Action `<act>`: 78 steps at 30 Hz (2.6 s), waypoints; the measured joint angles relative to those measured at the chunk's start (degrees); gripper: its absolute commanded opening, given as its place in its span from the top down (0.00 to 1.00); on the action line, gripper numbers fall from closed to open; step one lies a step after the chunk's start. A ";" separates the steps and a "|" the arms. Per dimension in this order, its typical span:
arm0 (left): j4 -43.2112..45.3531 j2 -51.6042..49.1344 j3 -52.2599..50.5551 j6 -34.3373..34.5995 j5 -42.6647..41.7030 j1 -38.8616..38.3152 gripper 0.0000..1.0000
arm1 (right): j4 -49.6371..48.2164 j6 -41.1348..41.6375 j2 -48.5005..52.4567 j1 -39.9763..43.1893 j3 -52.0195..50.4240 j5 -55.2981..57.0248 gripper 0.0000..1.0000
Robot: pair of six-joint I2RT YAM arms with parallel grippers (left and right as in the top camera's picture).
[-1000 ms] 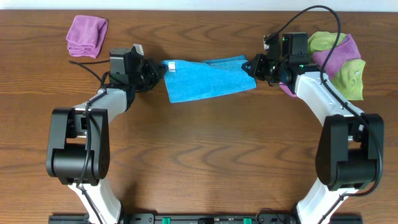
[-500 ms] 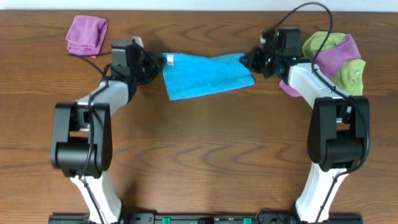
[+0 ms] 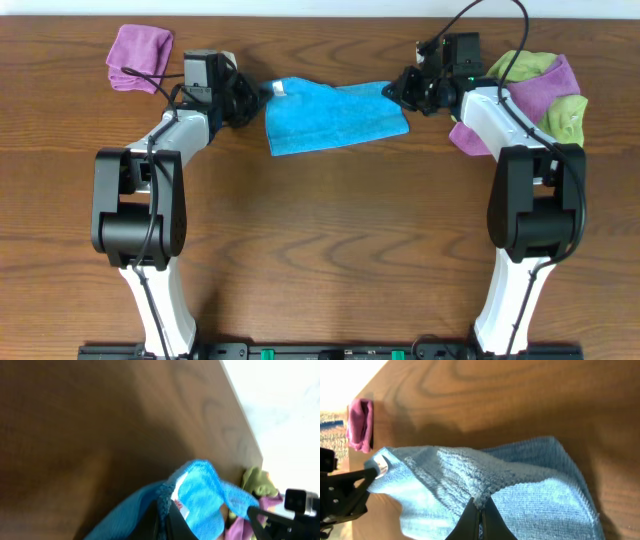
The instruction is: Fold the cloth
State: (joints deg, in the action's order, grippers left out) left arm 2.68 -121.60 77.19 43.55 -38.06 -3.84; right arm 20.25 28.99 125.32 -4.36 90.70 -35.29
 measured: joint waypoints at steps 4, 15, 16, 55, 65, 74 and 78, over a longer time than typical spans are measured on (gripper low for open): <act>-8.96 0.39 0.09 -4.98 -0.76 0.35 0.94 | 2.84 -0.50 0.00 0.07 0.00 -1.16 0.99; -18.03 5.88 0.11 -14.49 2.54 0.74 0.94 | 8.31 -1.01 0.00 1.18 0.00 -2.03 0.99; -18.75 5.90 0.11 -15.19 2.56 0.72 0.94 | 8.70 -1.16 0.00 1.25 0.00 -2.08 0.99; -22.43 5.88 0.11 -23.04 9.33 -4.20 0.89 | 13.68 -3.69 0.00 2.97 0.00 -1.38 0.99; -23.34 5.88 0.11 -26.18 10.88 -4.20 0.60 | 14.19 -3.85 0.00 2.97 0.00 -1.38 0.99; -24.92 5.88 0.11 -27.45 13.66 -4.00 0.57 | 14.51 -4.09 0.00 2.97 0.00 -1.38 0.99; -24.48 6.01 0.11 -26.08 12.83 -2.62 0.56 | 14.73 -4.50 0.00 2.97 0.00 -1.38 0.99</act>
State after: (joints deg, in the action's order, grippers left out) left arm -21.80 -115.59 77.30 17.47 -25.23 -6.46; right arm 34.98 24.49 125.32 -1.39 90.70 -36.67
